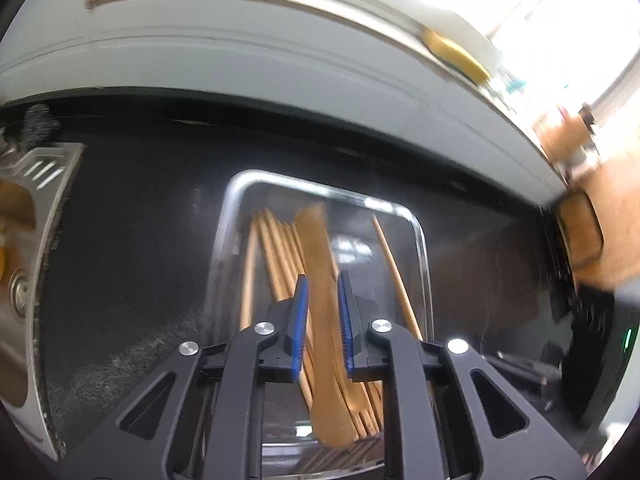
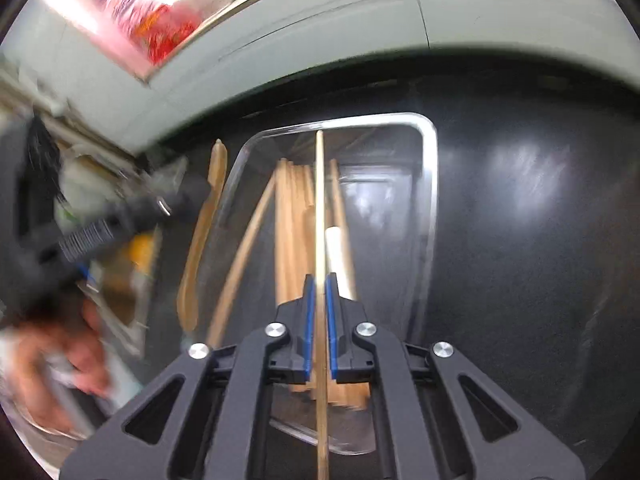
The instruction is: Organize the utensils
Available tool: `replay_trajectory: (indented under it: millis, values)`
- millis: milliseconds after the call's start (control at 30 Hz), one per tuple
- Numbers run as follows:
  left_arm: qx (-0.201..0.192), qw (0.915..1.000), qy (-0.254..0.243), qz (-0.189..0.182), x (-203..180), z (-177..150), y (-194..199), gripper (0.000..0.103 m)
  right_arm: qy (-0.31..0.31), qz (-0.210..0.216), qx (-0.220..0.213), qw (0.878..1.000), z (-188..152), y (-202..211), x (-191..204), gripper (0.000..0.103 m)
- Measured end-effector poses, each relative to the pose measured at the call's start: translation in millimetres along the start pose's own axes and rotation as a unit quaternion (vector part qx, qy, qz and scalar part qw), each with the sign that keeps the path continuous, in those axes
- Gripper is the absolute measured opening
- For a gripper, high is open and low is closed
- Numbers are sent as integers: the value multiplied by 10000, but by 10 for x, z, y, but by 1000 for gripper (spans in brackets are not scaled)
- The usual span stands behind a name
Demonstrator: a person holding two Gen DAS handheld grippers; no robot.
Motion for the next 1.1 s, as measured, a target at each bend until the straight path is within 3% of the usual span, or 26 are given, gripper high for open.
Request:
replay_trajectory:
  millis: [33,67,100,200,333,600,900,1000,1100]
  values:
    - [-94,9999,58,110,37,45,46,81,302,-247,-118,9992,10,53,6,18]
    - [-240,9995,88,197,65,95,107,97,779,-663,-236,9945,1,133,-1,75]
    - [-381,9988,77,286,84,142,165,97,1102,-922,-339,9890,-24,198,-12,94]
    - [-633,9967,91,506,81,224,276,97,1587,-1234,-430,9786,-89,274,-38,97]
    - [-670,9954,9,684,-6,154,285,97,1563,-1310,-585,9772,-98,347,-123,97]
    - [-647,9923,-47,1052,-239,-83,214,97,1514,-1304,-465,9787,-300,544,-515,97]
    - [38,9966,-27,818,-1007,-671,-139,97,1293,-1345,-292,9820,-633,913,-1403,97]
    - [50,9943,-248,1039,-1289,-861,-266,97,1090,-1440,-229,9833,-737,1049,-1820,97]
    - [-286,9878,-526,1437,-1623,-1063,-359,97,745,-1547,-168,9850,-823,1164,-2292,97]
Point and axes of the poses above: each gripper's, at about its wrist camera, not at the fingertips, and y roughly against the way its jaws point, x to its left, z to its top, the point moved 9 cm from there along -y, roughly the way its jaws point, and after that the axes turned 5 degrees about y, right-handed, at the moved point
